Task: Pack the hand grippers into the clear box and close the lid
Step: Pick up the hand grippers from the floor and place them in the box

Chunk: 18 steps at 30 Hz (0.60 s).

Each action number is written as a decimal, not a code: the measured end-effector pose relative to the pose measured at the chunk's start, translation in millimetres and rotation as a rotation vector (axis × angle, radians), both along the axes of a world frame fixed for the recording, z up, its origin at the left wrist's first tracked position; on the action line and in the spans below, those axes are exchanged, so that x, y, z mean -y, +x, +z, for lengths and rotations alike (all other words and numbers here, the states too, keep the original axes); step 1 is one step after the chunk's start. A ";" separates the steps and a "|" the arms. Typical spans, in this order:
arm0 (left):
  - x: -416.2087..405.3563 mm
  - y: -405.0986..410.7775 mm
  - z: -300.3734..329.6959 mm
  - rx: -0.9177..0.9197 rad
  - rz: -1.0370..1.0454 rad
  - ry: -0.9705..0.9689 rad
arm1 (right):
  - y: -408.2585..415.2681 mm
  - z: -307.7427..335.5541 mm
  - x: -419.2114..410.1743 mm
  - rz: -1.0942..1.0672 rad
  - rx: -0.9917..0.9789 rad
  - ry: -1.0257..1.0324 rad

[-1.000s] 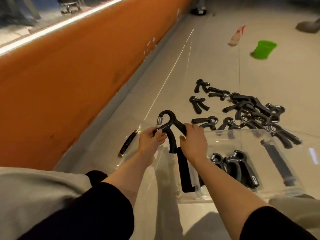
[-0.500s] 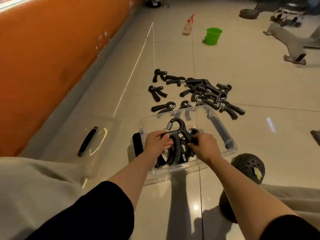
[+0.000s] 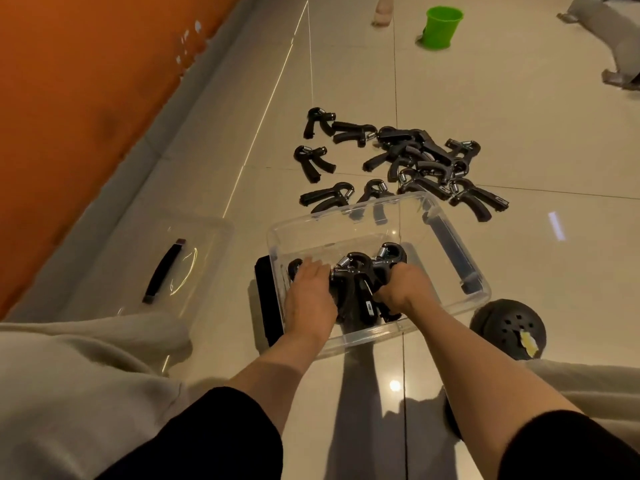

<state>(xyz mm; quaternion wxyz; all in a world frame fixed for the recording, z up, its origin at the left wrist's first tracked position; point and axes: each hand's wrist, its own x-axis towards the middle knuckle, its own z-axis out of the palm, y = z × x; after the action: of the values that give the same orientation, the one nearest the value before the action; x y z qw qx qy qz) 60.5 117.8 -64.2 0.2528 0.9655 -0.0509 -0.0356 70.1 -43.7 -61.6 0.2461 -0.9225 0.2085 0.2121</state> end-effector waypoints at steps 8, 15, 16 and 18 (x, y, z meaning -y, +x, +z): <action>-30.2 22.0 2.0 0.004 0.061 0.176 | 22.2 -12.7 -4.3 0.021 -0.061 -0.055; -33.1 30.3 -8.6 -0.005 0.060 0.188 | 30.8 -34.0 -19.5 0.028 -0.109 -0.043; -33.1 31.2 -8.5 -0.017 0.047 0.225 | 32.3 -36.4 -19.8 0.027 -0.115 -0.043; -32.7 32.0 -7.6 -0.026 0.023 0.286 | 35.4 -39.8 -21.1 0.016 -0.113 -0.043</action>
<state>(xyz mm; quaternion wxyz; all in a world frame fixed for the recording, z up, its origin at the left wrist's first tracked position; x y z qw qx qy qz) 92.5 150.6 -71.8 0.1136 0.9917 -0.0309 -0.0520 105.5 -22.7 -101.4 0.2121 -0.9158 0.2191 0.2615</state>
